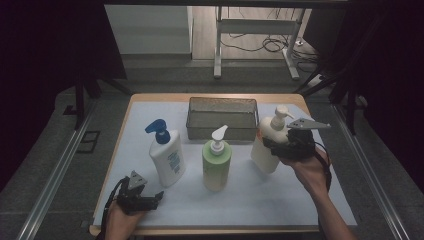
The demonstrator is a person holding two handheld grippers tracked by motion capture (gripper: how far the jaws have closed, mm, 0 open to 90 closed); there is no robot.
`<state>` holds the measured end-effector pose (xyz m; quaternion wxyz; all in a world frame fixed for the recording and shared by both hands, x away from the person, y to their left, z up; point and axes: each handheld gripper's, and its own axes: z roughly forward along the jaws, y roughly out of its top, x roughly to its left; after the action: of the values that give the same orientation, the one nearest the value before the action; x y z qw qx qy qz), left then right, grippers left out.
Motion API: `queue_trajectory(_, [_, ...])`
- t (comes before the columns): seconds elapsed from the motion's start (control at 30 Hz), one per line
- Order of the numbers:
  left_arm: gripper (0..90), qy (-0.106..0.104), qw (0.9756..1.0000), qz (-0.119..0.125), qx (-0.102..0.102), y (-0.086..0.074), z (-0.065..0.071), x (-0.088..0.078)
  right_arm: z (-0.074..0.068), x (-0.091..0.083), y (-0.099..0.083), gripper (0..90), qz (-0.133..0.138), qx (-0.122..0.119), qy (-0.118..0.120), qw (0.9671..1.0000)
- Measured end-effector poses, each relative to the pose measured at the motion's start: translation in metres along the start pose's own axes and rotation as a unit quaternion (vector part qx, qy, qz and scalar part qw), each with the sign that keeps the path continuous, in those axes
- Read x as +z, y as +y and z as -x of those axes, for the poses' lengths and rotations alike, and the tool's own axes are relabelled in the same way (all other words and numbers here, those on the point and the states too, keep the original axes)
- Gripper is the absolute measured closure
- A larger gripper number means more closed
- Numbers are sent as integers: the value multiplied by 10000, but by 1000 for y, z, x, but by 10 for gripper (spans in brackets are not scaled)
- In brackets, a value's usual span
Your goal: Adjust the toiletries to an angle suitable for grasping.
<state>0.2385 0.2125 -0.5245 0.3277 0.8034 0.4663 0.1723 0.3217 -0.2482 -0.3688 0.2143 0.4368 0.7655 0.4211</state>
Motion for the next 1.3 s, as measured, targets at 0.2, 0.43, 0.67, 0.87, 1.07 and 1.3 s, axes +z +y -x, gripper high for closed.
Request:
queue_trajectory(0.2, [122,-1,10000,-4,0,0,0,0,-4,-3,12,369,62,-13,61,10000])
queue_trajectory(0.43, [122,-2,10000,-3,-3,0,0,0,-11,-1,29,369,101,-54,95,9999])
queue_trajectory(0.67, [122,-3,10000,-4,-4,0,0,0,-17,4,47,369,176,-111,87,9997])
queue_trajectory(0.87, [122,-3,10000,-4,-4,0,0,0,-18,11,60,369,244,-101,37,9996])
queue_trajectory(1.07, [121,-1,10000,-11,3,0,0,0,-20,22,68,370,245,-89,13,9997])
queue_trajectory(1.3, [122,-3,10000,-22,13,0,0,0,-23,33,77,370,303,-79,-11,9995])
